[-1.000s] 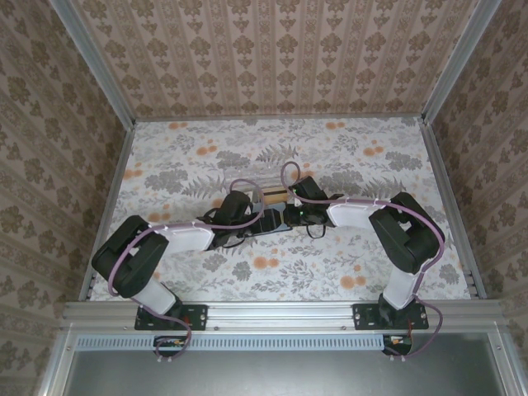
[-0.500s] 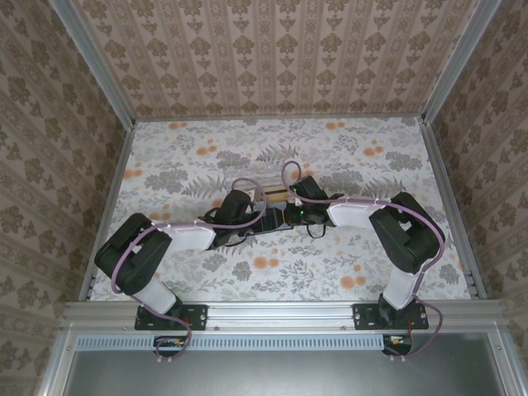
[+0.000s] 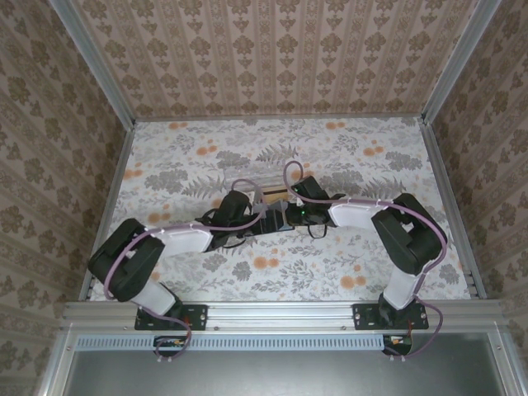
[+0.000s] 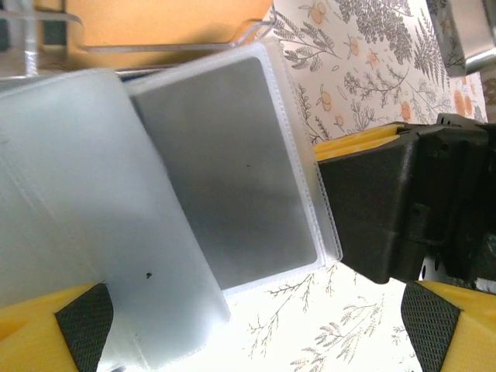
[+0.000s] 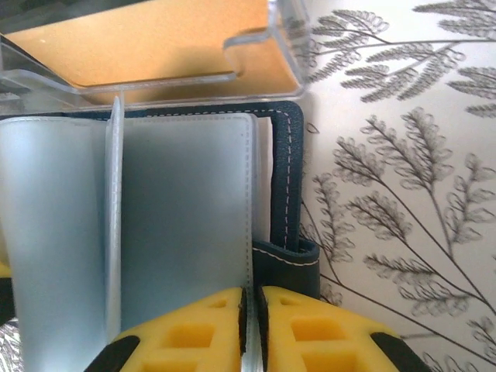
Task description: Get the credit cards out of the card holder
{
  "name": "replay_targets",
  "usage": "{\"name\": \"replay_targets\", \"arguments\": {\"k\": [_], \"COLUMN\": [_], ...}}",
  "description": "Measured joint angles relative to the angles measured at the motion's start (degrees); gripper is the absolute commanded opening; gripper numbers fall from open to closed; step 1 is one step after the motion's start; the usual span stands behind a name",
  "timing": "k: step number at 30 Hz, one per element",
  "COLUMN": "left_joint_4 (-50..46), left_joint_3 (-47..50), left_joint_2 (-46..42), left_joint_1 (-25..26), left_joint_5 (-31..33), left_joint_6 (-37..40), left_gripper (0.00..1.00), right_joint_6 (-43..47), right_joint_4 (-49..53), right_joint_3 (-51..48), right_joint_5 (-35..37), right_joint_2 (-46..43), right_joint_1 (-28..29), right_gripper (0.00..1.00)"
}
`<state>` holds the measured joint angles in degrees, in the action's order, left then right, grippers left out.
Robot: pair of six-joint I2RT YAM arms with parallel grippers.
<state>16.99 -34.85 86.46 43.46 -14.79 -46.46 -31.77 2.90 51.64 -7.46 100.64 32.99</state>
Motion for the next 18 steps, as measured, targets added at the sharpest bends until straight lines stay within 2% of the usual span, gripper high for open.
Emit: {"name": "replay_targets", "arguments": {"k": [6,11,14,18], "left_joint_4": [-6.45,-8.26,-7.89,-7.45], "left_joint_3": [0.81,0.81,0.79,0.68], "left_joint_2": [-7.56,-8.04,-6.38,-3.41], "left_joint_1": [-0.81,-1.2,-1.18,-1.18], "left_joint_5": [3.32,3.98,3.5,2.93], "left_joint_6": [1.44,2.36,2.8,2.78], "left_gripper": [0.99,0.87,0.72,0.35], "right_joint_6": [-0.02,-0.2,-0.2,-0.17], "right_joint_4": [3.04,3.72,3.65,3.19], "right_joint_3": [-1.9,-1.95,-2.19,-2.29], "right_joint_5": [2.03,3.26,3.8,2.84], "right_joint_2": [-3.65,-5.4,-6.64,-7.63], "right_joint_1": [-1.79,-1.99,-1.99,-1.99], "right_gripper": [0.18,0.18,0.19,0.21]}}
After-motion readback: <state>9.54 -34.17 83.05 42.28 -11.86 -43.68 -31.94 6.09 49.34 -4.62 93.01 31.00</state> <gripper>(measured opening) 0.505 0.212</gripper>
